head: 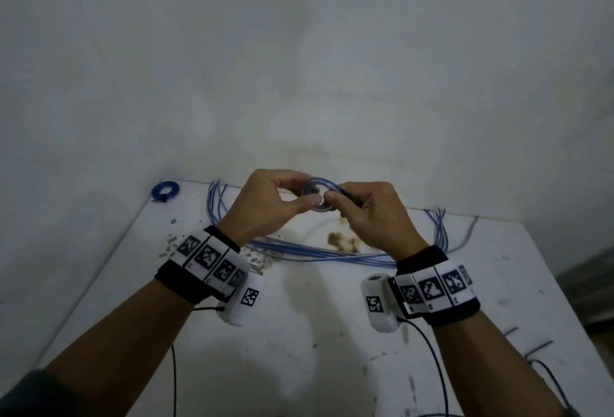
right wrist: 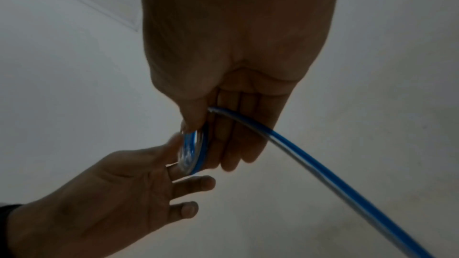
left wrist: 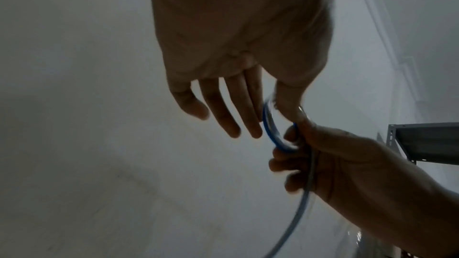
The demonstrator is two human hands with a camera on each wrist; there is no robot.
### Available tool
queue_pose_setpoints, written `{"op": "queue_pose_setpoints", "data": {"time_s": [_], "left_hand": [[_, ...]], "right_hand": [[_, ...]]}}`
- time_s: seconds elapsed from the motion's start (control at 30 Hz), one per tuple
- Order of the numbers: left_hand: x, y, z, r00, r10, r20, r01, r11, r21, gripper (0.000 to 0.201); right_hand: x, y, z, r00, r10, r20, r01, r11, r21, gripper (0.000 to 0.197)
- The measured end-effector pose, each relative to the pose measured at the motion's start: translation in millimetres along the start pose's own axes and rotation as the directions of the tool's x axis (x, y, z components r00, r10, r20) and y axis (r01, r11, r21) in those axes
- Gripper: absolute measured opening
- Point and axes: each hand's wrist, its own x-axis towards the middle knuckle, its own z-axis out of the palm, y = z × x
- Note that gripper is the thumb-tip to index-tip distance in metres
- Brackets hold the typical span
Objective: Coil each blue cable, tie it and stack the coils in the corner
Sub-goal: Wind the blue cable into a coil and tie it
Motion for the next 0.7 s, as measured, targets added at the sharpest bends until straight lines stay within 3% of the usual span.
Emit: {"op": "queue_pose_setpoints", "data": {"time_s": [0.1,0.23,0.4,0.5,0.57,0.63,0.7], "left_hand": [[5,1,-10,0.989,0.037,0.144,-0.031,0.999,-0.043,0.022],[7,4,-7,0.989,0.088,0.117,-0.077,0.993,-0.093,0.015],[5,-2,0,0.992,0.040,0.116,-0.012,0.974,-0.228,0.015],[6,-6,-2,0.967,0.019,0.252,0.028,0.983,-0.180,0.019],[6,-5,-2,0.949,0.051,0.311,-0.023,0.995,-0.092,0.019],[6,-4,1,0.955,0.067,0.287,-0.052,0.997,-0.062,0.020],[5,-3,2,0.966,0.065,0.248,-0.029,0.988,-0.149,0.026]], "right_hand": [[3,0,-9,0.990,-0.015,0.138,0.023,0.998,-0.061,0.025],[6,3,-11,0.980,0.012,0.197,-0.010,1.000,-0.012,0.031],[5,6,-13,0.977,0.044,0.207,-0.052,0.998,0.033,0.023],[4,4,-16,0.960,0.081,0.266,-0.082,0.997,-0.007,0.017],[6,2,-19,0.943,0.094,0.319,-0.079,0.995,-0.059,0.018],[9,-2,-21,0.931,0.093,0.353,-0.062,0.993,-0.100,0.021],[11,-5,-24,0.931,0.104,0.351,-0.088,0.994,-0.061,0.022]]}}
